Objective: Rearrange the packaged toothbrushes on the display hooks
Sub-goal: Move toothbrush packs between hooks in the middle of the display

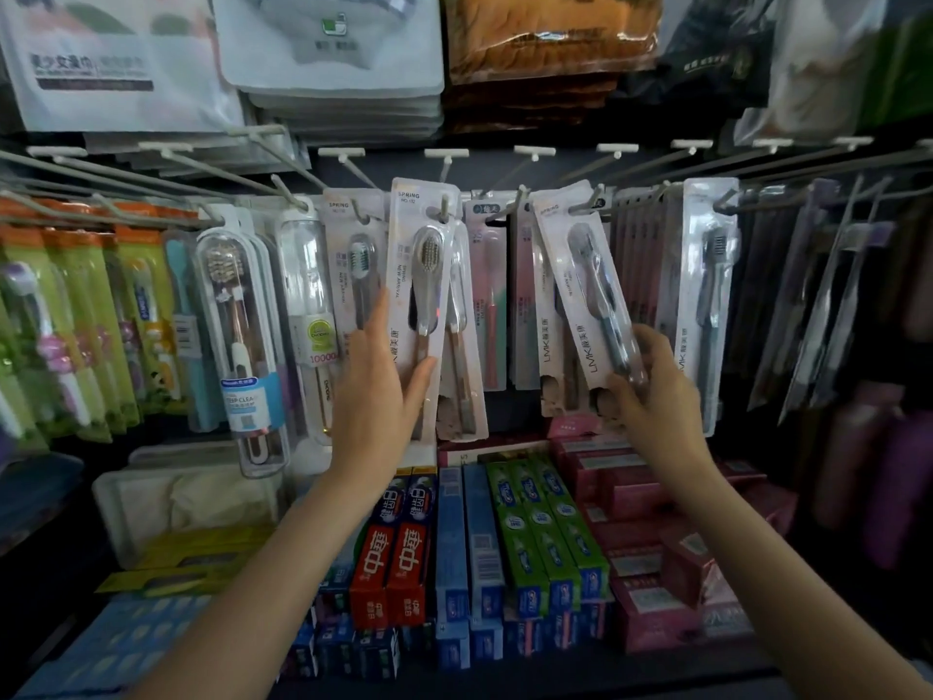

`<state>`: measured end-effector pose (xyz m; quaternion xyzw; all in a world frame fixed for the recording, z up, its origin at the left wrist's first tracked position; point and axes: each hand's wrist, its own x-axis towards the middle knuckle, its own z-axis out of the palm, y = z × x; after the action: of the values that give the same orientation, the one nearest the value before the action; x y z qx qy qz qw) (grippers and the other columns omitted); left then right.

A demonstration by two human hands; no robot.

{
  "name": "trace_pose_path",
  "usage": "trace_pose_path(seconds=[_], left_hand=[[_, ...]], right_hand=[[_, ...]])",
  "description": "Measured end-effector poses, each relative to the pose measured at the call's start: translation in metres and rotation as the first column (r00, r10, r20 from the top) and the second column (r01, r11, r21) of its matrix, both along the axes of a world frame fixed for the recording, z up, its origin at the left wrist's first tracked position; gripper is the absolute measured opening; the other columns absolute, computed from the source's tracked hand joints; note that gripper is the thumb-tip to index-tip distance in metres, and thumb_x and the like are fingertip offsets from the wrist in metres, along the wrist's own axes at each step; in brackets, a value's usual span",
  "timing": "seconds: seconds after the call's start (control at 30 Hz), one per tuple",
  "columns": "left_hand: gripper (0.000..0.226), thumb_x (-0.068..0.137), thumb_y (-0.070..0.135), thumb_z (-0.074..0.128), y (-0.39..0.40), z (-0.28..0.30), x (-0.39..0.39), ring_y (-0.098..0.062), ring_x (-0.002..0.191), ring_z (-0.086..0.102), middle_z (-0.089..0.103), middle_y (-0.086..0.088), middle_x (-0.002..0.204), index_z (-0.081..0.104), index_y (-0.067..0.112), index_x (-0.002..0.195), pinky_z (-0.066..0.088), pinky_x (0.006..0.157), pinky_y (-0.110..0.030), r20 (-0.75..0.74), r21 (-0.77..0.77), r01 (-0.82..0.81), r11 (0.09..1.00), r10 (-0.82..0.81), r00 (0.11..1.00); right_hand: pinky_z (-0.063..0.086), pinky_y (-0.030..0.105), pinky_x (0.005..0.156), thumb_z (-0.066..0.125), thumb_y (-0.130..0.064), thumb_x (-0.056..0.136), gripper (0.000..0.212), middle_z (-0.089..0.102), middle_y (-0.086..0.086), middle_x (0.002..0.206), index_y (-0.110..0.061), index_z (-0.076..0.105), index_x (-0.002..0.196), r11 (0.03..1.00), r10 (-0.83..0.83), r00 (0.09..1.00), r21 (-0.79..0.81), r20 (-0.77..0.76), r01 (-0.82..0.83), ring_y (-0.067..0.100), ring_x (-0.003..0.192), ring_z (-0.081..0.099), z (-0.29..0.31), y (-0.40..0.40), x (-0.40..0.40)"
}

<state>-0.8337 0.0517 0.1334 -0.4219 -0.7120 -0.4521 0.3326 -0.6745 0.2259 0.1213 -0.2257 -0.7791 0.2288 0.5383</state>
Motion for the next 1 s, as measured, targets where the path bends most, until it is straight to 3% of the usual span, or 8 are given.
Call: trace_pose_path(seconds=[0.2,0.37,0.5,0.63,0.73,0.8,0.9,1.0], left_hand=[[0.070,0.090,0.027,0.057,0.004,-0.002,0.004,-0.032,0.102,0.052,0.042,-0.013,0.135,0.016,0.016,0.147,0.045,0.080,-0.034,0.018,0.040,0.007,0.999,-0.008,1.000],[0.070,0.091,0.027,0.056,0.005,-0.004,0.005,-0.026,0.106,0.046,0.041,-0.013,0.136,0.015,0.017,0.147,0.043,0.087,-0.036,0.023,0.063,0.014,0.998,-0.015,1.000],[0.071,0.091,0.027,0.056,0.006,-0.004,0.003,-0.016,0.105,0.042,0.041,-0.013,0.134,0.014,0.017,0.147,0.037,0.088,-0.025,0.014,0.076,0.028,0.997,-0.029,0.999],[0.069,0.084,0.022,0.061,0.004,-0.007,0.000,-0.023,0.110,0.041,0.034,-0.013,0.124,0.022,0.023,0.141,0.047,0.092,-0.042,-0.071,0.079,-0.056,0.995,0.062,0.996],[0.057,0.080,0.016,0.063,0.006,-0.006,0.011,-0.014,0.105,0.037,0.032,-0.010,0.121,0.037,0.016,0.131,0.044,0.092,-0.029,-0.243,0.169,-0.096,0.981,0.135,0.961],[0.043,0.084,0.019,0.056,0.013,-0.002,0.025,-0.003,0.093,0.041,0.047,-0.009,0.110,0.045,0.010,0.124,0.046,0.085,-0.020,-0.325,0.126,0.015,0.992,0.027,0.945],[0.042,0.093,0.031,0.045,0.031,0.009,0.046,-0.001,0.080,0.052,0.054,0.008,0.094,0.046,0.007,0.127,0.050,0.075,-0.018,-0.077,-0.061,0.232,0.971,-0.237,0.969],[0.032,0.093,0.031,0.050,0.054,0.015,0.044,-0.009,0.085,0.061,0.063,0.005,0.096,0.056,0.009,0.116,0.051,0.080,-0.024,0.227,-0.149,0.323,0.934,-0.286,0.931]], right_hand=[[0.044,0.017,0.055,0.049,-0.008,0.094,0.049,0.060,0.006,0.104,-0.017,0.036,0.140,0.981,0.146,0.989,-0.131,0.023,-0.141,0.012,0.065,0.055,0.014,0.000,0.024],[0.041,0.013,0.041,0.045,-0.006,0.095,0.046,0.058,-0.001,0.078,-0.017,0.039,0.139,0.944,0.221,0.974,-0.241,-0.042,-0.225,0.006,0.050,0.052,0.018,0.002,0.032],[0.050,0.024,0.053,0.045,-0.010,0.096,0.045,0.057,0.014,0.081,-0.020,0.037,0.139,0.917,0.282,0.957,-0.275,-0.066,-0.290,0.018,0.062,0.055,0.011,-0.003,0.023],[0.049,0.029,0.061,0.050,-0.015,0.094,0.033,0.060,0.010,0.083,-0.016,0.047,0.126,0.919,0.294,0.954,-0.256,-0.063,-0.300,0.016,0.068,0.055,-0.002,-0.008,0.009],[0.049,0.028,0.063,0.055,-0.024,0.090,0.034,0.058,0.010,0.079,-0.009,0.049,0.121,0.918,0.273,0.961,-0.285,-0.044,-0.274,0.020,0.071,0.057,-0.011,-0.014,-0.005],[0.052,0.031,0.068,0.056,-0.028,0.089,0.034,0.059,0.014,0.084,-0.012,0.047,0.118,0.925,0.264,0.964,-0.277,-0.018,-0.259,0.026,0.079,0.060,-0.015,-0.023,-0.012],[0.053,0.037,0.072,0.056,-0.026,0.089,0.030,0.060,0.017,0.088,-0.015,0.045,0.115,0.932,0.282,0.958,-0.224,-0.046,-0.285,0.027,0.082,0.062,-0.016,-0.039,-0.019],[0.053,0.022,0.068,0.057,-0.023,0.089,0.018,0.059,0.007,0.088,-0.022,0.047,0.104,0.913,0.380,0.925,-0.158,-0.009,-0.376,0.013,0.076,0.062,-0.017,-0.044,-0.023]])
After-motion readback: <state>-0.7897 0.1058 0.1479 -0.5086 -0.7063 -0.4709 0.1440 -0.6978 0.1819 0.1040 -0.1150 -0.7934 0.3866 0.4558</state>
